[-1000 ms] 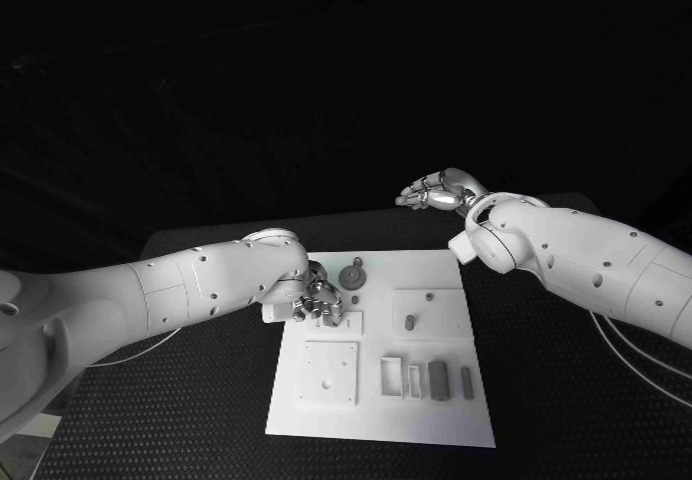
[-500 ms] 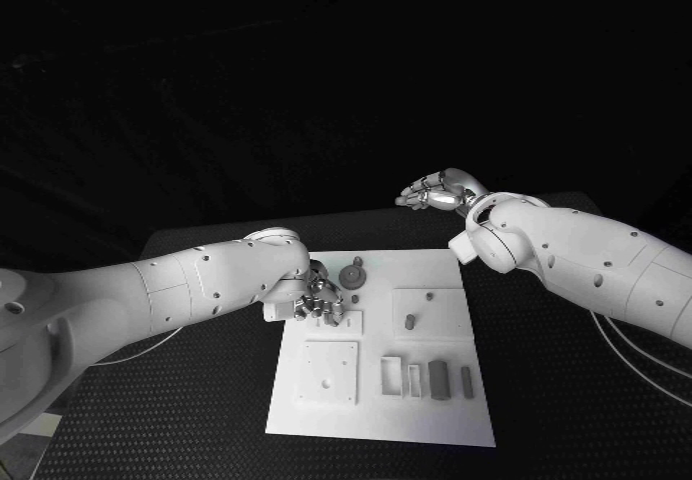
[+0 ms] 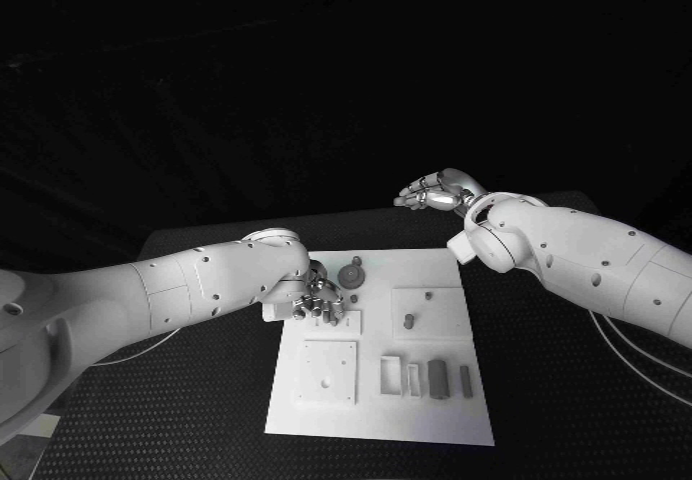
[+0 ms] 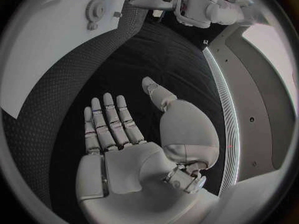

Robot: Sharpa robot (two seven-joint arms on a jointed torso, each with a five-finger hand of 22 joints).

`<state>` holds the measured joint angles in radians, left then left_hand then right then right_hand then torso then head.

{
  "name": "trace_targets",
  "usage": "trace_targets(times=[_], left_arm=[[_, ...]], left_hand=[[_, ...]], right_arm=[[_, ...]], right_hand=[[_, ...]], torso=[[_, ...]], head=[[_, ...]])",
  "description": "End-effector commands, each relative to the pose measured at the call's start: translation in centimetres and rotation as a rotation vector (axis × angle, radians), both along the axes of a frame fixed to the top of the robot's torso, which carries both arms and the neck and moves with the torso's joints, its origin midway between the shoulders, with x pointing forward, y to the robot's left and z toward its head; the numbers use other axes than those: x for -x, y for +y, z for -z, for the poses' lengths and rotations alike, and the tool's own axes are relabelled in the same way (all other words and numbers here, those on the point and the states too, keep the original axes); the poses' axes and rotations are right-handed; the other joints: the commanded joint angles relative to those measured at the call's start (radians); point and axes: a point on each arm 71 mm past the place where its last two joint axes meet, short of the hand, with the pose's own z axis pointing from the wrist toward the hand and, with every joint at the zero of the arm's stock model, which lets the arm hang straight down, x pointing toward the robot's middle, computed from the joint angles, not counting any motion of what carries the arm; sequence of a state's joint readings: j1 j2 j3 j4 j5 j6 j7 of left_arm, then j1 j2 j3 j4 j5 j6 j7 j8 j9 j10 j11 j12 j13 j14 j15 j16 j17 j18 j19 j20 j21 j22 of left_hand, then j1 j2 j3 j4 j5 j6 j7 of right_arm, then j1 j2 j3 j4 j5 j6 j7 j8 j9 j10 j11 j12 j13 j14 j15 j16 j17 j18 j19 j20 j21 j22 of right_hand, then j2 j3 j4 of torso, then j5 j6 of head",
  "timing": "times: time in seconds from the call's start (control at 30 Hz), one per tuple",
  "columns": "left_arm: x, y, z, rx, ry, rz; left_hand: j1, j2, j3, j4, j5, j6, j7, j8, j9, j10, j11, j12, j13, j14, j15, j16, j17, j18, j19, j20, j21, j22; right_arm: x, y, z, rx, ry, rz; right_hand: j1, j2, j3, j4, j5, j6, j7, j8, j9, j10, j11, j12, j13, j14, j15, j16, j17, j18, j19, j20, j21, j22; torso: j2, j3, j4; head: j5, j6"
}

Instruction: Assemble the parts on the task board

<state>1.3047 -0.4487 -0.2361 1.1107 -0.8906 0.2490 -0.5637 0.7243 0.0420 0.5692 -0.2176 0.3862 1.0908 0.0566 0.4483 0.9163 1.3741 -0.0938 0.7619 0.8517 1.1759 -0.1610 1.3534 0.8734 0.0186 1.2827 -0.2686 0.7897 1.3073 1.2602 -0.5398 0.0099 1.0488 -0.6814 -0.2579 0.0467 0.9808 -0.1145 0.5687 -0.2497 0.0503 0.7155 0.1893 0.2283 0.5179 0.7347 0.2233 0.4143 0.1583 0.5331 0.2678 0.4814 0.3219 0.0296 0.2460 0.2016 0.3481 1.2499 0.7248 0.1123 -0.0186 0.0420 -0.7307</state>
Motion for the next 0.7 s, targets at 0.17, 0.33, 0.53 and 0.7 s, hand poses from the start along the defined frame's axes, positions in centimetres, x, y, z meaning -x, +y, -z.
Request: trace_targets(times=[0.17,0.33,0.53,0.7], left_arm=[[0.00,0.43,0.15,-0.025,-0.004,0.003],[-0.06,0.62,0.14,-0.022,-0.007,-0.007],[0.01,0.73,0.16,-0.019,-0.002,-0.001],[-0.02,0.92,0.12,-0.010,-0.010,-0.011]], left_hand=[[-0.027,-0.064,-0.031,0.022,-0.068,0.125,-0.070,-0.013,0.007,-0.020,-0.013,0.008,-0.007,-0.039,-0.035,0.006,-0.010,0.046,-0.009,-0.007,-0.006,0.013],[-0.033,-0.096,-0.031,0.053,-0.138,0.124,-0.070,-0.017,0.011,-0.022,-0.014,0.010,-0.011,-0.042,-0.037,0.009,-0.016,0.048,-0.009,-0.007,-0.009,0.013],[-0.031,-0.122,-0.030,0.069,-0.184,0.123,-0.070,-0.019,0.014,-0.025,-0.014,0.012,-0.014,-0.045,-0.039,0.012,-0.020,0.050,-0.011,-0.007,-0.011,0.014],[-0.032,-0.149,-0.027,0.091,-0.237,0.121,-0.070,-0.021,0.017,-0.027,-0.015,0.014,-0.017,-0.048,-0.040,0.014,-0.025,0.052,-0.012,-0.007,-0.014,0.014]], right_arm=[[0.05,0.06,0.04,0.008,0.000,-0.013],[0.05,0.02,0.06,0.008,0.000,-0.011],[0.07,-0.01,0.14,0.008,0.002,-0.011],[0.08,-0.04,0.18,0.009,0.003,-0.011]], right_hand=[[0.004,0.005,-0.006,-0.002,-0.002,-0.007,0.049,0.004,-0.001,-0.002,0.004,-0.004,-0.003,-0.009,0.002,-0.004,-0.002,-0.010,-0.009,0.000,-0.004,0.002],[0.005,0.004,-0.006,-0.002,-0.002,-0.008,0.049,0.004,-0.002,-0.003,0.004,-0.004,-0.004,-0.011,0.002,-0.005,-0.002,-0.011,-0.010,0.000,-0.005,0.004],[0.005,0.004,-0.007,-0.002,-0.002,-0.010,0.049,0.004,-0.004,-0.004,0.005,-0.005,-0.007,-0.015,0.003,-0.005,-0.003,-0.011,-0.012,0.001,-0.006,0.005],[0.004,0.004,-0.008,-0.002,-0.002,-0.010,0.049,0.004,-0.004,-0.004,0.005,-0.005,-0.008,-0.016,0.004,-0.006,-0.004,-0.012,-0.013,0.001,-0.007,0.006]], torso=[[0.000,0.0001,0.0003],[0.000,-0.0003,0.0002],[0.000,-0.0007,0.0001],[0.000,-0.0008,0.0002]], head=[[-0.003,0.000],[-0.003,0.000],[-0.003,0.000],[-0.003,0.000]])
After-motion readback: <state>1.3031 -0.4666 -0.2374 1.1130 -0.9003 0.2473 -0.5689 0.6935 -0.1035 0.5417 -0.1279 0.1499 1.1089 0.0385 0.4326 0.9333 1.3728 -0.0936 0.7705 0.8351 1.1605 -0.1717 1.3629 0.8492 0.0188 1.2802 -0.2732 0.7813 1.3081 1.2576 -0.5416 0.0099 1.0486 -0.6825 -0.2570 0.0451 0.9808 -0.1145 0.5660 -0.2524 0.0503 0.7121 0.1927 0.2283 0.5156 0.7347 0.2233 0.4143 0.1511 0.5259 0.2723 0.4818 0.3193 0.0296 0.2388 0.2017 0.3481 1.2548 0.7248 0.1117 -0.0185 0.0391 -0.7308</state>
